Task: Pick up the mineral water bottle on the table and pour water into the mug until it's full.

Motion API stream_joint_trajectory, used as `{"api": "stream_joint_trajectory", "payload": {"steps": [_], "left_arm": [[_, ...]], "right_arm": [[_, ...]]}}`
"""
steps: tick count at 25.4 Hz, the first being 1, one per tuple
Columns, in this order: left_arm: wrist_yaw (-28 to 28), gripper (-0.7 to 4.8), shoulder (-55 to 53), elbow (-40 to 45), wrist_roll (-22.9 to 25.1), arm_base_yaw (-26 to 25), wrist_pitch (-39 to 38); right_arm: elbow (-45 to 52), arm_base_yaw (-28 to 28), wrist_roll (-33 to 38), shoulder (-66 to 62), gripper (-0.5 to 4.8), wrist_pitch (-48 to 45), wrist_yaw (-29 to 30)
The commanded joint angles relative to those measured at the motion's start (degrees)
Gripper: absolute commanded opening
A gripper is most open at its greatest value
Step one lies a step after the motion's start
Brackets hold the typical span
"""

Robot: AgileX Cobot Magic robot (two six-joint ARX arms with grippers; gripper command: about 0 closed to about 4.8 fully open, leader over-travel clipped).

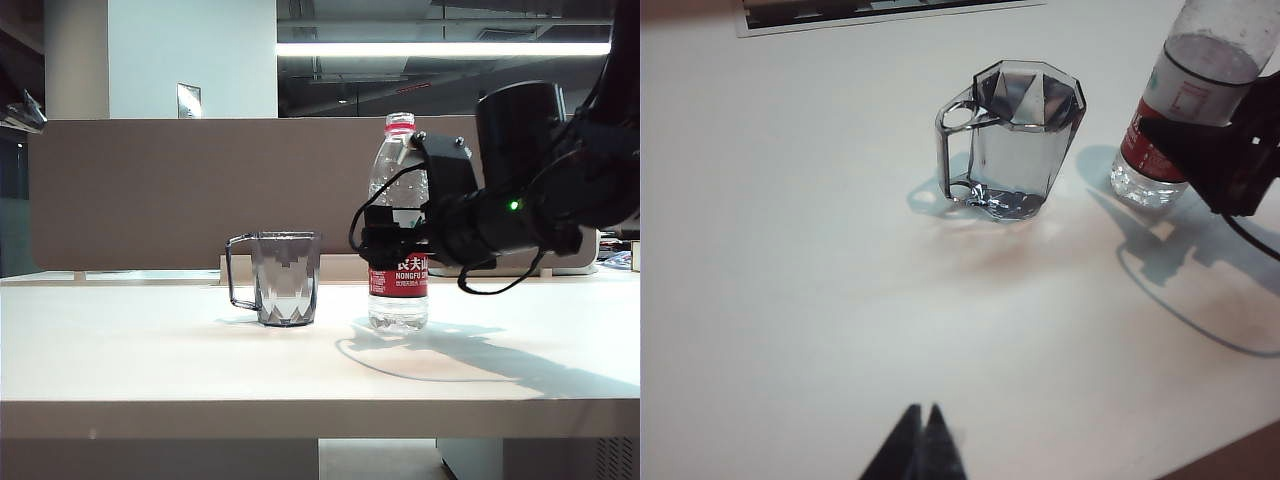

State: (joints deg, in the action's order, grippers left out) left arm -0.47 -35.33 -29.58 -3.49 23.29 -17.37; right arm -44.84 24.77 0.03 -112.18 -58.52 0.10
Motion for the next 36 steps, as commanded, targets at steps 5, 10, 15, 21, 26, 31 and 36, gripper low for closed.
{"api": "stream_joint_trajectory", "payload": {"steps": [5, 10, 15, 21, 26, 31, 36], "left_arm": [[-0.2, -0.01, 0.0, -0.4, 0.0, 0.1, 0.7], [-0.2, -0.01, 0.0, -0.4, 0.0, 0.1, 0.7], [-0.2, -0.01, 0.0, -0.4, 0.0, 0.1, 0.7], [-0.2, -0.01, 0.0, -0.4, 0.0, 0.0, 0.7], [-0.2, -0.01, 0.0, -0.4, 0.0, 0.1, 0.7], [-0.2, -0.01, 0.0, -0.4, 0.0, 0.1, 0.7], [-0.2, -0.01, 0.0, -0.4, 0.1, 0.1, 0.7]], "right_arm": [[6.7, 0.0, -0.7, 9.6, 4.79, 6.7, -1.4], [10.6, 0.0, -0.7, 19.1, 3.75, 19.0, -1.6], [16.9, 0.0, -0.5, 33.6, 1.56, 27.2, -1.4], [22.4, 0.0, 0.4, 44.2, -0.06, 30.1, -1.4], [28.0, 0.0, 2.1, 53.8, -0.06, 31.7, 0.3], [36.4, 0.0, 2.8, 63.8, -0.06, 31.8, 1.6], [40.1, 0.0, 2.8, 70.0, -0.06, 36.0, 1.6]]}}
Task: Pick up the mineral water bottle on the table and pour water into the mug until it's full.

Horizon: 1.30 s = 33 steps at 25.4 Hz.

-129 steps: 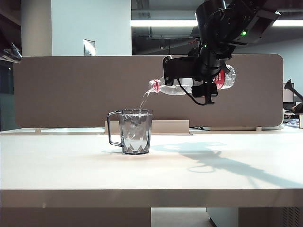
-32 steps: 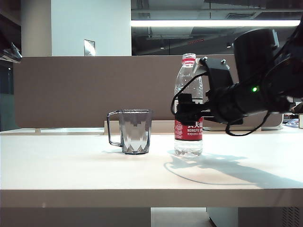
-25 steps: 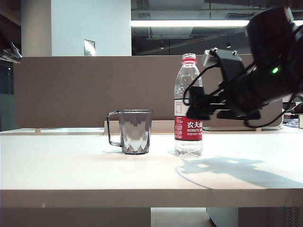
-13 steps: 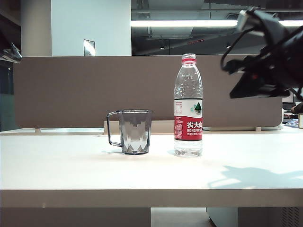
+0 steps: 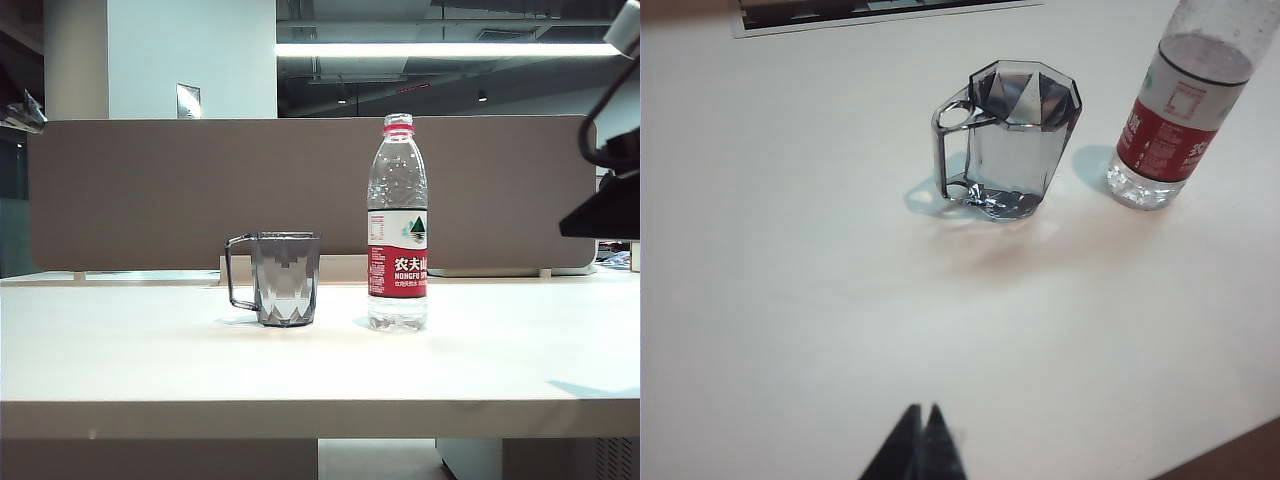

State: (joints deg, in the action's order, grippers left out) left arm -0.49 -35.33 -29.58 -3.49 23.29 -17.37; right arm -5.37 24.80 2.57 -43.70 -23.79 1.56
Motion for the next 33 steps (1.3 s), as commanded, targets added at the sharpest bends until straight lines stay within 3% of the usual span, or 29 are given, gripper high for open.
{"api": "stream_joint_trajectory", "payload": {"steps": [1, 5, 21, 33], "left_arm": [[-0.2, -0.01, 0.0, -0.4, 0.0, 0.1, 0.7], [-0.2, -0.01, 0.0, -0.4, 0.0, 0.1, 0.7], [-0.2, -0.01, 0.0, -0.4, 0.0, 0.1, 0.7], [-0.2, -0.01, 0.0, -0.4, 0.0, 0.1, 0.7]], "right_arm": [[0.9, 0.0, 0.2, 2.0, -0.06, 1.7, 0.1], [3.8, -0.7, 0.2, 5.4, -0.06, 3.1, -0.2], [5.3, -15.9, 0.6, 27.9, 0.00, 29.5, -0.1], [5.3, -17.4, 0.1, 43.3, 0.00, 34.2, -0.6]]}}
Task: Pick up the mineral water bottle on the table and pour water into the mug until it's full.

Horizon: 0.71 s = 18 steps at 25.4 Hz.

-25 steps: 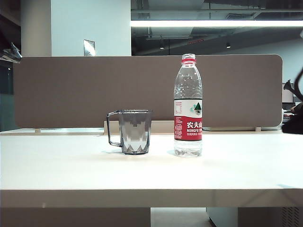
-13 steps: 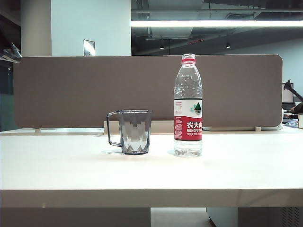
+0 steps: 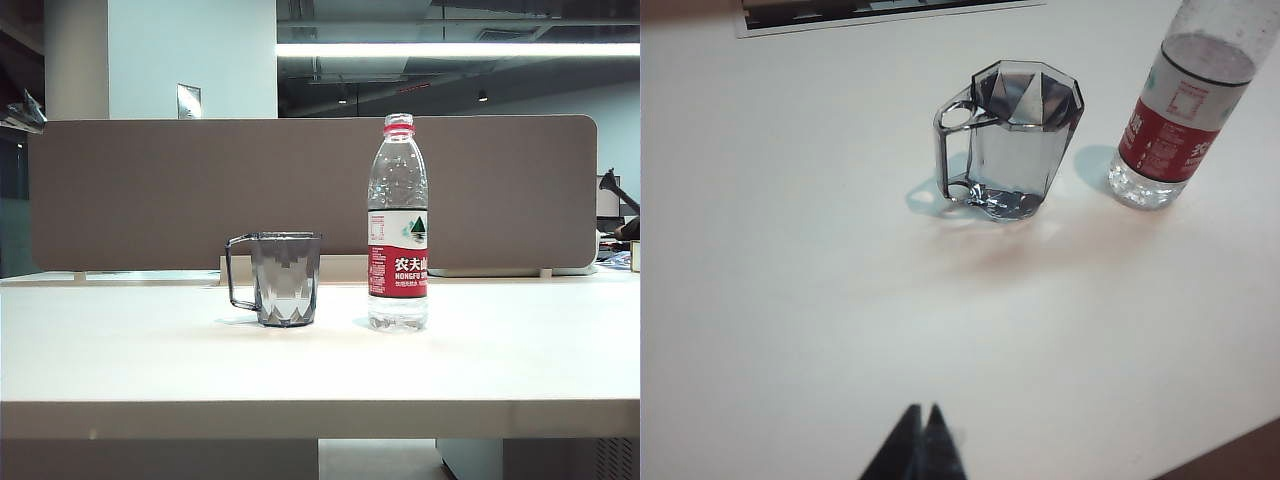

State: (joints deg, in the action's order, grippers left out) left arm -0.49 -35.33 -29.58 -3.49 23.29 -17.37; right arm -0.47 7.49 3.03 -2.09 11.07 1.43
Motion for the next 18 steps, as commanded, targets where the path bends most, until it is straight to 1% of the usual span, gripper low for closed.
{"api": "stream_joint_trajectory", "payload": {"steps": [1, 4, 14, 16, 18], "left_arm": [[-0.2, -0.01, 0.0, -0.4, 0.0, 0.1, 0.7], [-0.2, -0.01, 0.0, -0.4, 0.0, 0.1, 0.7], [-0.2, -0.01, 0.2, -0.3, 0.0, 0.0, 0.7], [-0.9, -0.03, 2.9, -0.2, 0.1, -1.3, 0.1], [-1.9, -0.03, 5.4, -0.2, 0.9, -4.6, 0.6]], "right_arm": [[0.4, -0.1, -0.6, 2.0, 0.00, -1.0, -1.0], [0.4, -0.1, -0.7, 2.0, 0.00, -0.7, -3.2], [0.4, 0.0, -0.7, 2.0, 0.00, -0.6, -2.8], [0.4, 0.0, -0.7, 2.0, 0.00, -0.6, -2.8], [0.4, 0.0, -0.7, 2.0, 0.00, -0.7, -2.8]]}}
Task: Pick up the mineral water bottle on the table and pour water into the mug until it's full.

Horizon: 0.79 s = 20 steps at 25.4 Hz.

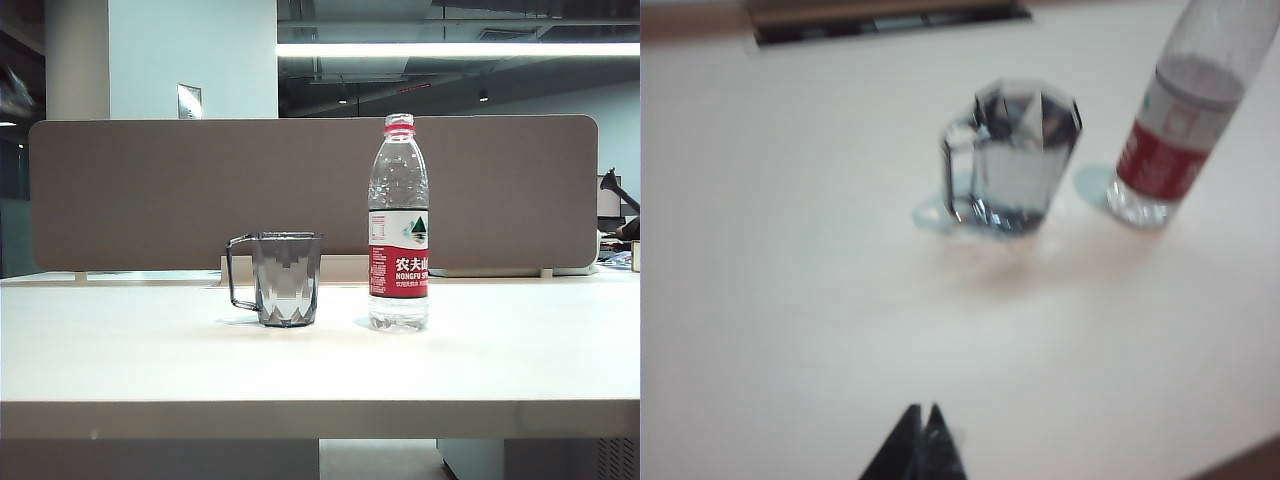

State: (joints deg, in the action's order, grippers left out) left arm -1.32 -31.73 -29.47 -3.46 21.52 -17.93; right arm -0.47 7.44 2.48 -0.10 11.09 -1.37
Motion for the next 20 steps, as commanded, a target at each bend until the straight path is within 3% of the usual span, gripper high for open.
{"api": "stream_joint_trajectory", "payload": {"steps": [1, 5, 8, 17, 20], "left_arm": [[-1.4, -0.03, 4.2, 0.3, 1.1, -6.1, 1.6], [-10.3, -0.03, 12.5, 8.9, 1.3, -17.3, 10.4], [-11.8, -0.03, 18.5, 16.0, 1.2, -22.3, 13.7], [-11.2, -0.02, 31.6, 27.2, 0.2, -23.2, 11.9], [-6.1, -0.02, 31.3, 28.9, -1.9, -23.2, 9.0]], "right_arm": [[0.4, 0.0, -0.1, 0.1, 0.00, -0.7, 0.0], [0.4, 0.0, -0.1, 0.1, 0.00, -0.7, 0.0], [0.4, 0.1, -0.1, 0.1, 0.00, -0.6, 0.0], [0.4, 0.1, -0.1, 0.1, 0.00, -0.6, 0.0], [0.4, 0.1, -0.1, 0.1, 0.00, -0.7, 0.0]]}}
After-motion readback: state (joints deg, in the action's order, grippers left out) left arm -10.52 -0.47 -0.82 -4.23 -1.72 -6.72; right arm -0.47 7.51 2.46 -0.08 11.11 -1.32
